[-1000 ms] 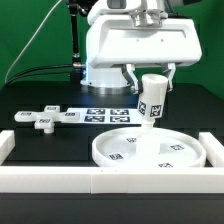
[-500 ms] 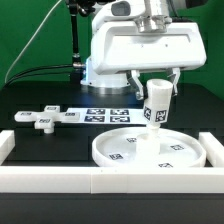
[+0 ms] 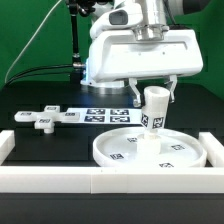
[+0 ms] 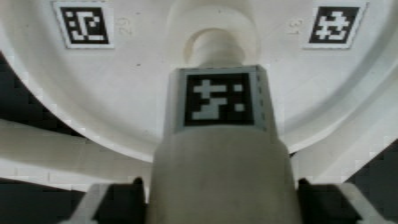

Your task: Assemble round table

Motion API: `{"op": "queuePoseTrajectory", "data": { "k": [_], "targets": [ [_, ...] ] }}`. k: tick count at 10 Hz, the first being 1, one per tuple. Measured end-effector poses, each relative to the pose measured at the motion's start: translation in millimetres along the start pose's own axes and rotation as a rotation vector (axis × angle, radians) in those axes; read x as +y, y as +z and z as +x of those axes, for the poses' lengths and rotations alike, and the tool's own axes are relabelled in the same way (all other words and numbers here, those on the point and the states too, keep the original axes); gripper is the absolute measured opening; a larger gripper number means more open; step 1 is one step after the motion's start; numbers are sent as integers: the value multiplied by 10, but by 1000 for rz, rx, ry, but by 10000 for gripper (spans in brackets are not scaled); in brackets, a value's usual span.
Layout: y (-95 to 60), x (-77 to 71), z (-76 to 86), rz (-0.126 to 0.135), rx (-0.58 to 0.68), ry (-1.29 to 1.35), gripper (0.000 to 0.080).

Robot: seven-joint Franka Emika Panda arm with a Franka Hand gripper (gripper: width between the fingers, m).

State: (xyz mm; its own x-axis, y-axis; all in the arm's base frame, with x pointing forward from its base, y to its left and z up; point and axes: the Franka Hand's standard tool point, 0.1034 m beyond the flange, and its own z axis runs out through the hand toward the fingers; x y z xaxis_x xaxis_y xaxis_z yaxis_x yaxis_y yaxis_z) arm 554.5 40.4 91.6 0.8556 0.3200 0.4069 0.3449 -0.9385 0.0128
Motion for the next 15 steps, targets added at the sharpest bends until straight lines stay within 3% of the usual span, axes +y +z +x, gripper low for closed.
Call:
{"op": "queuePoseTrajectory", "data": {
  "k": [3,7,9,10,12,15],
  "targets": [
    [49,50,-73,-5,-5,12,409],
    [30,229,-132,-65,39,36,409],
    [33,223,-132,-63,38,37,452],
    [33,229,-134,-64,38,38,607],
    [-70,260,-95,-73,45,33,636],
    [-406,241,135,-43,29,44,649]
  ]
}}
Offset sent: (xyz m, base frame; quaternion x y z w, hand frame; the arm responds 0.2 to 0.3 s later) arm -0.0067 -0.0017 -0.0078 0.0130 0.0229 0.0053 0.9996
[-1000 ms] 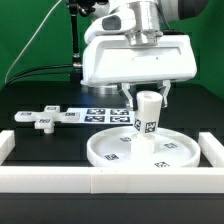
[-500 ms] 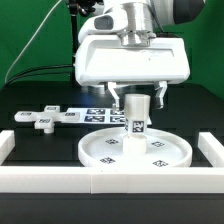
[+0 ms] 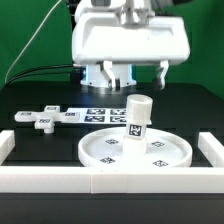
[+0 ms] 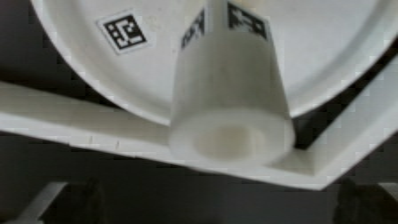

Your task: Assemble round table

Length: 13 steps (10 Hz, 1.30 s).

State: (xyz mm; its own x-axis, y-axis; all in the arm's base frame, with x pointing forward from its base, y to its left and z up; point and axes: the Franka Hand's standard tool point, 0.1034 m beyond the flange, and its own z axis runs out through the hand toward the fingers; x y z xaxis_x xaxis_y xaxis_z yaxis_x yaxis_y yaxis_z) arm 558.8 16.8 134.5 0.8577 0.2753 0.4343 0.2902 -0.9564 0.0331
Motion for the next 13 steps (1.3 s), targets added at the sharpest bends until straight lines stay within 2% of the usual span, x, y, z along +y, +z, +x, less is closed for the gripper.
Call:
{"op": "queuePoseTrajectory", "data": {
  "k": [1,5,6,8,9,10,11,12,13],
  "targets": [
    [-73,-37,81,5,1,-2,649],
    [-49,-31,48,4,-3,2,649],
    [-50,-68,44,20,-21,21,649],
    [-84,-26,111,12,-14,42,649],
    [-84,-125,79,60,-96,70,649],
    [-102,-165,91,94,-163,72,649],
    [-101,-180,116,102,-185,77,649],
    [-111,-257,61,132,-271,83,649],
    [-130,-291,79,154,-337,79,649]
  ]
}}
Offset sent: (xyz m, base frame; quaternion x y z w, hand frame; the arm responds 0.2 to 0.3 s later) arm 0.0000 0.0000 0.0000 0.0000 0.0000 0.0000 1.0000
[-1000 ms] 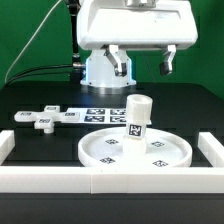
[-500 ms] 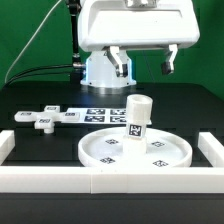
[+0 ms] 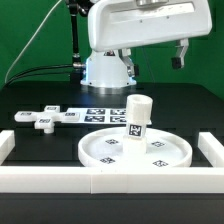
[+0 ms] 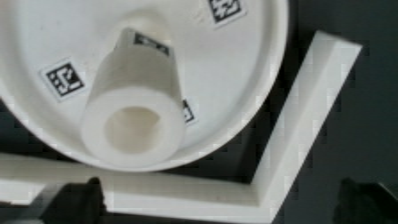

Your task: Assemble round table

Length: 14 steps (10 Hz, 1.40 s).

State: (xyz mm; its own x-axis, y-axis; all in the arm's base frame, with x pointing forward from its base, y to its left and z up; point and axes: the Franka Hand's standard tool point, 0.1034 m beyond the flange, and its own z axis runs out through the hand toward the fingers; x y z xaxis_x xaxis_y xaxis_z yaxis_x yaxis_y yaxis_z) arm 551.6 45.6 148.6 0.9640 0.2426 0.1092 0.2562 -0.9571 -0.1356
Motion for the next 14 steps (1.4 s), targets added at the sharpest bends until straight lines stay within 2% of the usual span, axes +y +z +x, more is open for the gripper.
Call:
{"op": "queuePoseTrajectory", "data": {
  "k": [1,2,3,4,5,6,8,10,13,14],
  "targets": [
    [-13,1,29,9,-24,-1,649],
    [-64,58,-9,-9,-99,-15,649],
    [-140,143,49,-52,-114,-19,649],
    [-143,149,52,-79,-97,21,649],
    [-106,106,-89,-56,-187,21,649],
    [-107,96,-76,-43,-225,24,649],
    [-94,104,-56,-44,-213,24,649],
    [-71,203,19,-122,-178,21,649],
    [20,484,54,-124,-138,4,649],
    [22,472,58,-124,-137,1,649]
  ]
}}
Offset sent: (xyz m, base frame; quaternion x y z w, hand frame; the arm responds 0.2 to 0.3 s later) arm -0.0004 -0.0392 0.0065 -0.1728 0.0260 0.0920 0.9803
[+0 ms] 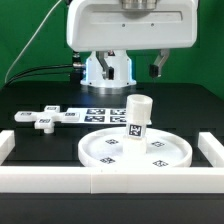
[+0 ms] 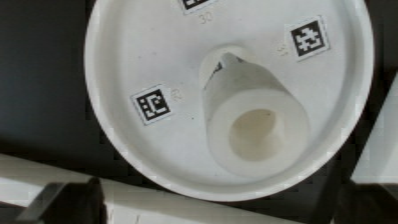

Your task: Assemble round table

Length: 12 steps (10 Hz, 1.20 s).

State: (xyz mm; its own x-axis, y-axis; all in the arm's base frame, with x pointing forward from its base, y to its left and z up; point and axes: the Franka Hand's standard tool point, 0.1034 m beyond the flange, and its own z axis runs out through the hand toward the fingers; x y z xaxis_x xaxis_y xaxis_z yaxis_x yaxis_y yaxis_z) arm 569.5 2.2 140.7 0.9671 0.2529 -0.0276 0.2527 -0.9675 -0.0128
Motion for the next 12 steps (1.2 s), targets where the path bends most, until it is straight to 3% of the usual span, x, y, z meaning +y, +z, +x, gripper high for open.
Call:
{"op": "queuePoseTrajectory", "data": {
  "k": [2,8,12],
  "targets": [
    [9,-13,1,0,-1,-3,649],
    [341,-104,-47,11,20,-15,649],
    [436,-168,-60,16,16,-31,649]
  ]
}}
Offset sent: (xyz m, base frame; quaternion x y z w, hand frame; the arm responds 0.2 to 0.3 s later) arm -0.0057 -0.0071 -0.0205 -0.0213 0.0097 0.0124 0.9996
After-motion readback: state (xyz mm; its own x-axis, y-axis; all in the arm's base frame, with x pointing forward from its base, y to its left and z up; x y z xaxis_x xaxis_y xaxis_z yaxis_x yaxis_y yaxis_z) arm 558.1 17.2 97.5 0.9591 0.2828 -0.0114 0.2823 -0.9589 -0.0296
